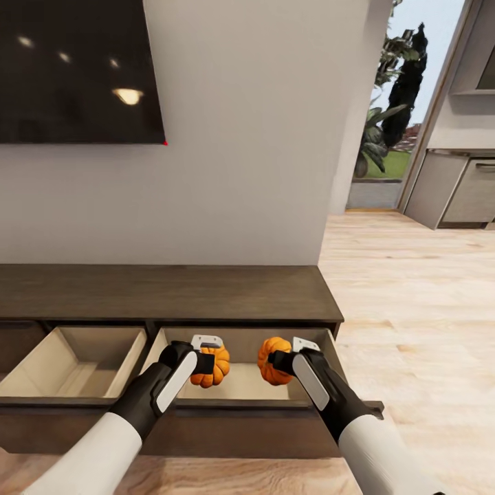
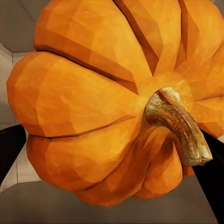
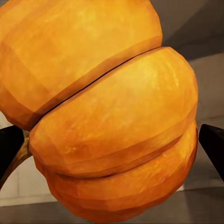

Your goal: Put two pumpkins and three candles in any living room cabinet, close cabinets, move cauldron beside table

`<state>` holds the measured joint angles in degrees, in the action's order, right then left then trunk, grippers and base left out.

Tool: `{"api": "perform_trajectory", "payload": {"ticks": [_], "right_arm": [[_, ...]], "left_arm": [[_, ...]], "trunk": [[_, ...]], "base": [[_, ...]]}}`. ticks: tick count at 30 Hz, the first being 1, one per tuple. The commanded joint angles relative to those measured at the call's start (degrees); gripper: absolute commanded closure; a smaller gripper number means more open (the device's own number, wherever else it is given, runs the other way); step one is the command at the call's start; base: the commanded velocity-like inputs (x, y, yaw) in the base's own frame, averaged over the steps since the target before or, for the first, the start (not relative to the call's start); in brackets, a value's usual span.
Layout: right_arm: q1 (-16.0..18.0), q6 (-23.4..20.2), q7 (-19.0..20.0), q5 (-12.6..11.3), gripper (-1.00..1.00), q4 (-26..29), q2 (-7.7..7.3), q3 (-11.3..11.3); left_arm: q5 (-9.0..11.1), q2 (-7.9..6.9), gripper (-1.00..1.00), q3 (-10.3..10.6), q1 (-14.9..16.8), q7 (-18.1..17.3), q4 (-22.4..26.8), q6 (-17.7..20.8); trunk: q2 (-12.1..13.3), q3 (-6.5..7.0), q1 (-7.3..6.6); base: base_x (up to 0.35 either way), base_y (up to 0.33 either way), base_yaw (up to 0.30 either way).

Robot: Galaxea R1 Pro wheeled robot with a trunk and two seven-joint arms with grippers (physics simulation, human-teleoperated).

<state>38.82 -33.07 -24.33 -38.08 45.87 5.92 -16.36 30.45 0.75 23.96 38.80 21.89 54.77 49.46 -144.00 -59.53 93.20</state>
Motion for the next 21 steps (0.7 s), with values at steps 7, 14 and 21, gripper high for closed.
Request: {"api": "perform_trajectory", "payload": {"ticks": [7, 14, 21], "right_arm": [[0.2, -1.4, -0.6, -0.5, 1.0, 0.1, -0.03, -0.2], [0.4, -1.6, -0.7, -0.5, 1.0, 0.0, -0.03, -0.2], [0.5, -3.1, -1.8, -0.5, 1.0, 0.0, -0.03, -0.1]], "left_arm": [[0.4, 0.4, 1.0, 0.1, 0.1, 0.7, -1.1, 0.2], [0.4, 0.47, 1.0, 0.1, 0.1, 0.8, -1.2, 0.8], [0.4, 0.67, 1.0, 0.1, 0.1, 1.0, -1.3, 0.9]], "trunk": [[0.0, -0.05, 0.0], [0.0, -0.05, 0.0], [0.0, -0.05, 0.0]], "base": [[0.084, 0.027, 0.0], [0.006, 0.002, 0.0], [0.0, 0.0, 0.0]]}}
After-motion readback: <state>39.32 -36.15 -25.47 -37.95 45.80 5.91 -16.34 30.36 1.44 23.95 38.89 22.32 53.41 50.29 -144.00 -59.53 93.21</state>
